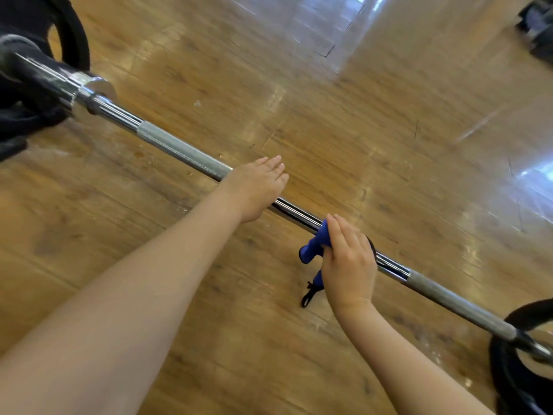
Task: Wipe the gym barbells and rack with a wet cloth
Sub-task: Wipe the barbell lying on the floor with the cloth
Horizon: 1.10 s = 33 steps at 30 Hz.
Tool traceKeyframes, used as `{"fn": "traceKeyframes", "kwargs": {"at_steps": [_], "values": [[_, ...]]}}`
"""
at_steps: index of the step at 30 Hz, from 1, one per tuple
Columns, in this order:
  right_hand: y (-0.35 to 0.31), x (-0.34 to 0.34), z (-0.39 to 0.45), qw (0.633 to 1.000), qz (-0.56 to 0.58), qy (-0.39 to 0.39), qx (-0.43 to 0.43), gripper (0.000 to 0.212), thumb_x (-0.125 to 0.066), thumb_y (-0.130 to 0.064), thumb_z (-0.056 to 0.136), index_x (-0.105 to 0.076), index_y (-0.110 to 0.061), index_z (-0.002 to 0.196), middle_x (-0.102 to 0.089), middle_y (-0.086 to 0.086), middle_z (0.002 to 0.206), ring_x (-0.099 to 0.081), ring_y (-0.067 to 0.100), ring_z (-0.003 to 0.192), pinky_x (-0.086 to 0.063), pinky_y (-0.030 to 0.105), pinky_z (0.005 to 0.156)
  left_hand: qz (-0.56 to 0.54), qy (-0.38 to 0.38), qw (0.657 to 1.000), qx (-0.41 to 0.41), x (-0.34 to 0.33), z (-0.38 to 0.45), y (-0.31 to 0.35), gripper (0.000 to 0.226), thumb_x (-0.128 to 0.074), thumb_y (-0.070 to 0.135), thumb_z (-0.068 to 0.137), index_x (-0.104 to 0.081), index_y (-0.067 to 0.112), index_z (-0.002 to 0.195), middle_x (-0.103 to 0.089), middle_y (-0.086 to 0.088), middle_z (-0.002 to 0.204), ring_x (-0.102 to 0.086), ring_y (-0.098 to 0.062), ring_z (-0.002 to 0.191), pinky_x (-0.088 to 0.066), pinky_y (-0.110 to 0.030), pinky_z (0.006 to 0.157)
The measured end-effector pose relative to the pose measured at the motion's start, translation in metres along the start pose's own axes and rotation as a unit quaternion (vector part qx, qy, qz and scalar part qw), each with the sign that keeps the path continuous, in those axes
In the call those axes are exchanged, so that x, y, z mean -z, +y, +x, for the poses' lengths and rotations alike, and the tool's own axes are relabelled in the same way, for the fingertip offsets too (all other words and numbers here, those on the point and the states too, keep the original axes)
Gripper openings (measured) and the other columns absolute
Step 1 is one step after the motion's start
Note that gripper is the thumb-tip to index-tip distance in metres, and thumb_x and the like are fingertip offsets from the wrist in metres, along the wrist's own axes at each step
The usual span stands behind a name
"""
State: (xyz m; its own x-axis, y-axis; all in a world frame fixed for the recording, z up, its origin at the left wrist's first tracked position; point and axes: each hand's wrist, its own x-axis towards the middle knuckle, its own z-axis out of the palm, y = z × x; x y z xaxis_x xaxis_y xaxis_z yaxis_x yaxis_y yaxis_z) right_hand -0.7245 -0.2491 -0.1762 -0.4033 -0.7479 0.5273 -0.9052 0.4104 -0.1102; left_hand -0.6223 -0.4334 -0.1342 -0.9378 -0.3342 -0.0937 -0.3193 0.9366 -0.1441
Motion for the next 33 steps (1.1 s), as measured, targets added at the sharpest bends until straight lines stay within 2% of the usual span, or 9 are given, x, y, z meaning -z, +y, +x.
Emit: {"fn": "traceKeyframes", "kwargs": {"at_steps": [2, 8, 12, 15, 18, 22, 25, 30, 33], "values": [[-0.023, -0.004, 0.01, 0.999, 0.001, -0.02, -0.031, 0.038, -0.044, -0.006, 0.077, -0.068, 0.003, 0.105, -0.069, 0.016, 0.103, -0.066, 0.033, 0.093, -0.051, 0.038, 0.084, 0.001, -0.022, 1.0, -0.001, 0.006, 0.0, 0.0, 0.063, -0.039, -0.001, 0.094, -0.01, 0.004, 0.15, -0.009, -0.013, 0.158, -0.003, -0.022, 0.146, -0.004, -0.032, 0.117], [-0.082, -0.025, 0.048, 0.996, 0.03, -0.087, -0.005, 0.036, -0.076, 0.004, 0.06, -0.069, 0.0, 0.096, -0.07, 0.012, 0.089, -0.068, 0.028, 0.08, -0.055, 0.035, 0.073, -0.005, -0.058, 0.998, 0.009, 0.009, 0.0, -0.001, 0.058, -0.04, 0.008, 0.097, -0.014, 0.004, 0.149, -0.011, -0.013, 0.158, -0.005, -0.022, 0.146, -0.006, -0.032, 0.118], [-0.042, -0.007, 0.033, 0.994, 0.025, -0.095, 0.057, 0.056, -0.078, 0.01, 0.052, -0.067, 0.002, 0.106, -0.069, 0.013, 0.102, -0.068, 0.029, 0.089, -0.055, 0.036, 0.075, -0.008, -0.055, 0.998, 0.009, 0.009, -0.001, 0.001, 0.065, -0.043, 0.001, 0.093, -0.011, 0.003, 0.149, -0.011, -0.013, 0.158, -0.004, -0.022, 0.146, -0.006, -0.032, 0.118], [-0.006, 0.009, 0.013, 0.997, -0.009, -0.07, 0.04, 0.062, -0.079, 0.015, 0.046, -0.069, 0.001, 0.105, -0.07, 0.012, 0.104, -0.068, 0.027, 0.089, -0.054, 0.033, 0.075, -0.003, -0.045, 0.999, 0.004, 0.008, -0.002, 0.0, 0.065, -0.04, -0.003, 0.092, -0.011, 0.004, 0.149, -0.011, -0.013, 0.158, -0.005, -0.022, 0.146, -0.007, -0.032, 0.118], [0.0, 0.01, 0.002, 0.997, -0.01, -0.074, 0.009, 0.058, -0.079, 0.016, 0.052, -0.067, 0.004, 0.107, -0.068, 0.018, 0.107, -0.068, 0.032, 0.095, -0.053, 0.041, 0.083, 0.005, -0.038, 0.999, 0.001, 0.008, -0.003, 0.001, 0.06, -0.039, -0.001, 0.093, -0.015, 0.004, 0.149, -0.015, -0.012, 0.157, -0.007, -0.022, 0.146, -0.006, -0.033, 0.117], [-0.031, -0.007, 0.02, 0.996, -0.017, -0.08, 0.032, 0.035, -0.061, 0.006, 0.069, -0.068, 0.005, 0.104, -0.069, 0.02, 0.102, -0.068, 0.034, 0.095, -0.054, 0.043, 0.08, 0.011, -0.016, 1.0, 0.01, 0.006, -0.004, 0.002, 0.053, -0.036, 0.002, 0.096, -0.02, 0.003, 0.147, -0.02, -0.012, 0.156, -0.011, -0.022, 0.146, -0.005, -0.033, 0.117], [-0.058, -0.013, 0.037, 0.991, -0.013, -0.125, 0.055, 0.044, -0.036, -0.008, 0.077, -0.068, 0.004, 0.104, -0.069, 0.02, 0.102, -0.068, 0.033, 0.094, -0.057, 0.04, 0.075, 0.012, 0.013, 1.0, 0.026, 0.002, -0.006, 0.004, 0.051, -0.034, 0.004, 0.096, -0.022, 0.002, 0.145, -0.024, -0.011, 0.155, -0.013, -0.022, 0.145, -0.004, -0.032, 0.117], [-0.032, -0.011, 0.019, 0.984, -0.048, -0.091, 0.144, 0.044, -0.036, 0.001, 0.084, -0.059, 0.004, 0.122, -0.061, 0.023, 0.121, -0.061, 0.036, 0.109, -0.052, 0.042, 0.088, -0.013, 0.043, 0.998, 0.043, -0.002, -0.009, 0.007, 0.051, -0.034, 0.004, 0.094, -0.025, 0.001, 0.145, -0.028, -0.012, 0.153, -0.015, -0.023, 0.145, -0.002, -0.032, 0.116], [-0.004, 0.002, 0.0, 0.988, -0.052, -0.065, 0.127, 0.048, -0.04, 0.009, 0.081, -0.055, 0.005, 0.126, -0.057, 0.023, 0.127, -0.058, 0.036, 0.114, -0.049, 0.045, 0.093, -0.011, 0.051, 0.998, 0.037, -0.002, -0.011, 0.007, 0.053, -0.038, 0.007, 0.095, -0.025, 0.002, 0.146, -0.029, -0.011, 0.153, -0.016, -0.023, 0.145, -0.002, -0.032, 0.117]]}}
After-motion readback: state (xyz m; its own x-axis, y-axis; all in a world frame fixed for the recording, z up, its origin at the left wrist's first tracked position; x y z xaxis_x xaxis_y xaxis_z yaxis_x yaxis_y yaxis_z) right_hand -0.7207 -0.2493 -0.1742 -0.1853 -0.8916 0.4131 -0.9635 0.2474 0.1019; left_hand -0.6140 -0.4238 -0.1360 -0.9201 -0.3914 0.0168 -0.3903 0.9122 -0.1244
